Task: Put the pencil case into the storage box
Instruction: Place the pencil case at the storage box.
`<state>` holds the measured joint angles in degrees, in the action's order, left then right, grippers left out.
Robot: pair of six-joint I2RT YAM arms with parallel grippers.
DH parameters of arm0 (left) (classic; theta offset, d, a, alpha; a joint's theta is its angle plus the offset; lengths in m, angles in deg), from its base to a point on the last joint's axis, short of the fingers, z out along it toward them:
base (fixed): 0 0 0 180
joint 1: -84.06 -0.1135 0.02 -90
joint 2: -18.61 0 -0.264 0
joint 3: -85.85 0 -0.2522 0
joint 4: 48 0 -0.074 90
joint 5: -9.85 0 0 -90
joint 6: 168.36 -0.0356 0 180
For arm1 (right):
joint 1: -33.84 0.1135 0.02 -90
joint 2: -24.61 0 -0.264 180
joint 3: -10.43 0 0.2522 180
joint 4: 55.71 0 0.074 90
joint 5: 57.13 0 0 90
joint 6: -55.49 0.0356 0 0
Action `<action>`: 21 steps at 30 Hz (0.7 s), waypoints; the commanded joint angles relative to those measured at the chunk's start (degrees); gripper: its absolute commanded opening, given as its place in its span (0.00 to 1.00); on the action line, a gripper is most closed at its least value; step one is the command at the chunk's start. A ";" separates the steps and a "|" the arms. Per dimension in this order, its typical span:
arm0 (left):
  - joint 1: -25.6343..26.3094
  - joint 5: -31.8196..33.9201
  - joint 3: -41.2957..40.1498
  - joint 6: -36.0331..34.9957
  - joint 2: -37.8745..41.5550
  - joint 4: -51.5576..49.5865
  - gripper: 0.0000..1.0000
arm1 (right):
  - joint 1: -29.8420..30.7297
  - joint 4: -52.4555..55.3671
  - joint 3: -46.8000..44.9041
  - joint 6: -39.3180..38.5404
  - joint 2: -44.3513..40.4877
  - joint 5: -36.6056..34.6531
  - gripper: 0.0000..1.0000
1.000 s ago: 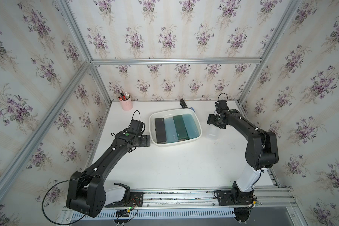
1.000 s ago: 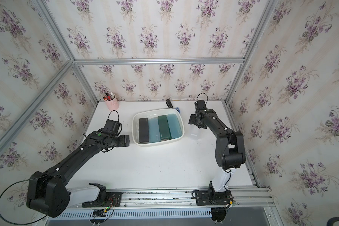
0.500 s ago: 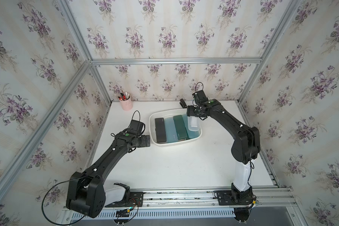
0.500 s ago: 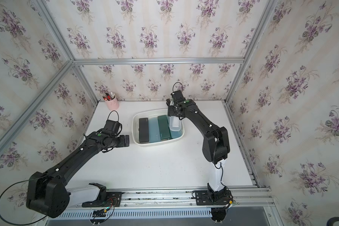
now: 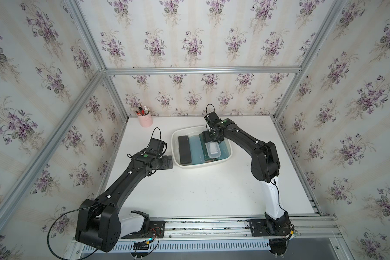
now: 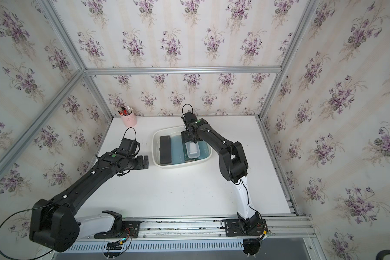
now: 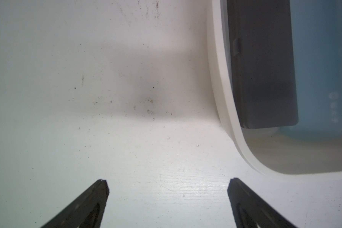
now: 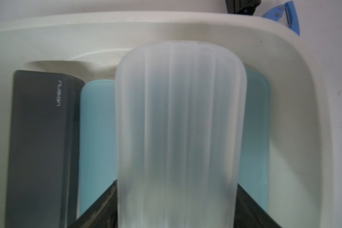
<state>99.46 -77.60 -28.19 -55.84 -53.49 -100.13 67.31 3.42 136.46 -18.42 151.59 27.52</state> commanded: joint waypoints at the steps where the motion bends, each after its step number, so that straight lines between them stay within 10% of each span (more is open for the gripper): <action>1: -0.02 0.44 -0.01 0.25 0.26 -1.01 1.00 | 0.19 1.17 -0.24 -2.38 0.87 -1.26 0.58; 12: -0.04 0.44 0.00 0.35 0.44 -1.28 1.00 | 0.26 0.51 -1.50 -3.35 3.35 -1.19 0.61; 21: -0.02 0.35 0.63 0.43 0.03 -1.39 1.00 | 0.21 -0.19 -2.05 -1.88 1.77 0.07 0.89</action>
<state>99.46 -77.58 -28.06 -55.71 -53.36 -100.78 67.57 1.65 134.42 -21.00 153.82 27.11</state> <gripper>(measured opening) 0.995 0.881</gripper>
